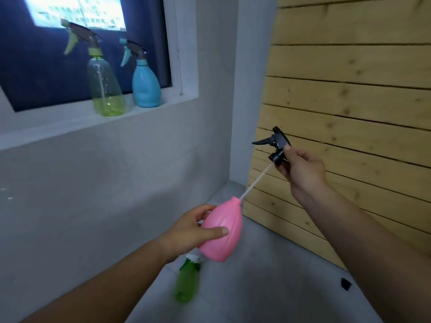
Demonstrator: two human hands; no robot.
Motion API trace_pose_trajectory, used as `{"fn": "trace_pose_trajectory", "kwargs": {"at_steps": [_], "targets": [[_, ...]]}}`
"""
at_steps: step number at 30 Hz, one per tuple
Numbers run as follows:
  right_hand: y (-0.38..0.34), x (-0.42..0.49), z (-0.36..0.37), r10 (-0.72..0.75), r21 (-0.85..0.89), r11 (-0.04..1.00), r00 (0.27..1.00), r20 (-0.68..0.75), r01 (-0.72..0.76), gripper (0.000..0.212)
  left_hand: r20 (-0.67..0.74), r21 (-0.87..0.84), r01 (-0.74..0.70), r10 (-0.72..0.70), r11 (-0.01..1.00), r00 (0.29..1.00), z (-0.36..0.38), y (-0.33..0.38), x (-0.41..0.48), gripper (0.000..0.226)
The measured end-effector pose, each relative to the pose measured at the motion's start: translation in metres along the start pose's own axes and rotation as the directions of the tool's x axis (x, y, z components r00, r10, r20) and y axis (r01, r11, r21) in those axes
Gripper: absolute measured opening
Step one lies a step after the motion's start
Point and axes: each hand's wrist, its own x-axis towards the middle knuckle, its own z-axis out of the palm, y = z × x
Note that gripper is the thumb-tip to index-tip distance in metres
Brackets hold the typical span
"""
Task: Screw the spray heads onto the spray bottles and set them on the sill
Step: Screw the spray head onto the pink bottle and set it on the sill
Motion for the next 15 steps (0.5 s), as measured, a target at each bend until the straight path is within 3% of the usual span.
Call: {"fn": "trace_pose_trajectory", "kwargs": {"at_steps": [6, 10, 15], "targets": [[0.001, -0.013, 0.004, 0.031, 0.015, 0.999, 0.998, 0.047, -0.032, 0.010, 0.022, 0.034, -0.017, 0.016, 0.999, 1.000, -0.003, 0.011, -0.008, 0.075], [0.015, -0.026, 0.007, 0.166, -0.085, 0.985, 0.948, 0.271, -0.149, 0.009, 0.031, -0.008, -0.034, 0.034, 0.999, 0.999, -0.006, 0.022, -0.007, 0.077], [0.023, -0.040, 0.011, 0.237, -0.206, 0.966, 0.855, 0.462, -0.157, 0.007, 0.058, -0.081, -0.030, 0.035, 0.996, 0.998, -0.011, 0.031, -0.010, 0.070]]}}
